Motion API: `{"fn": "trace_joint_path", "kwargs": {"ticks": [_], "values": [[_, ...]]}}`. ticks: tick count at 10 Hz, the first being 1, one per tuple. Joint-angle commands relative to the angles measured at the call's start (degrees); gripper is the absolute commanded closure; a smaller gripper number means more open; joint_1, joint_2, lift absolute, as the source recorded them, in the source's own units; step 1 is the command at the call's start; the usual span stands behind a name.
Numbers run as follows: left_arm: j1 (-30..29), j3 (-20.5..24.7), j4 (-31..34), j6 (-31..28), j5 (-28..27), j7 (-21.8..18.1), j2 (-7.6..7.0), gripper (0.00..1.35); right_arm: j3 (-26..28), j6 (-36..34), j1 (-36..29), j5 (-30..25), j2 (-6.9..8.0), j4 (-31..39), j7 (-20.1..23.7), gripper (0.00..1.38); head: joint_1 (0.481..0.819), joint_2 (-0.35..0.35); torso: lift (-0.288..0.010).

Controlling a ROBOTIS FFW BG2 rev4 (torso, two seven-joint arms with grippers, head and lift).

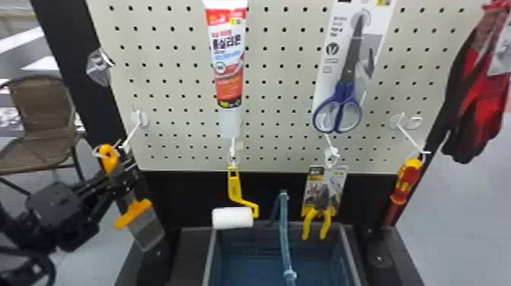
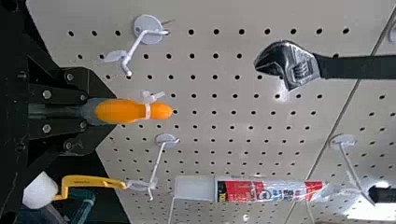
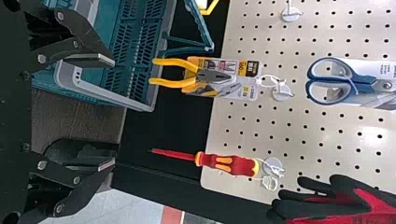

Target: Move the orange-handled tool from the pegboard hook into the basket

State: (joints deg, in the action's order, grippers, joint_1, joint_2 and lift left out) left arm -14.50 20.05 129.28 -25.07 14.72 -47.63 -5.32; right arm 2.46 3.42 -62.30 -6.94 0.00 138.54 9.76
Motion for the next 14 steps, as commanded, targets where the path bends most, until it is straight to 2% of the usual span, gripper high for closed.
{"fn": "trace_joint_path", "kwargs": {"ticks": [1, 6, 8, 11, 14], "values": [[-2.64, -0.63, 1.57, -0.33, 2.33, 1.05, 1.10, 1.21, -0.09, -0.08, 0.00, -0.09, 0.05, -0.09, 0.00, 0.51, 0.549, 0.000, -0.100], [-7.93, -5.20, 3.26, 1.08, 11.91, 7.20, 2.95, 1.21, 0.00, -0.52, 0.13, -0.18, 0.05, -0.09, 0.35, 0.51, 0.549, 0.000, -0.100], [-9.16, -5.90, 2.98, 2.22, 14.72, 8.70, 4.27, 1.21, -0.09, -0.52, 0.25, -0.18, 0.05, -0.09, 0.35, 0.51, 0.549, 0.000, -0.100], [-11.99, -9.16, 1.43, 5.65, 19.91, 12.47, 4.79, 1.21, 0.00, -0.61, 0.13, -0.18, 0.05, -0.09, 0.44, 0.51, 0.549, 0.000, -0.100], [-12.97, -14.08, -4.47, 11.01, 24.83, 14.58, 4.71, 1.21, 0.00, -0.61, 0.13, -0.18, 0.05, -0.09, 0.53, 0.51, 0.549, 0.000, -0.100]]}}
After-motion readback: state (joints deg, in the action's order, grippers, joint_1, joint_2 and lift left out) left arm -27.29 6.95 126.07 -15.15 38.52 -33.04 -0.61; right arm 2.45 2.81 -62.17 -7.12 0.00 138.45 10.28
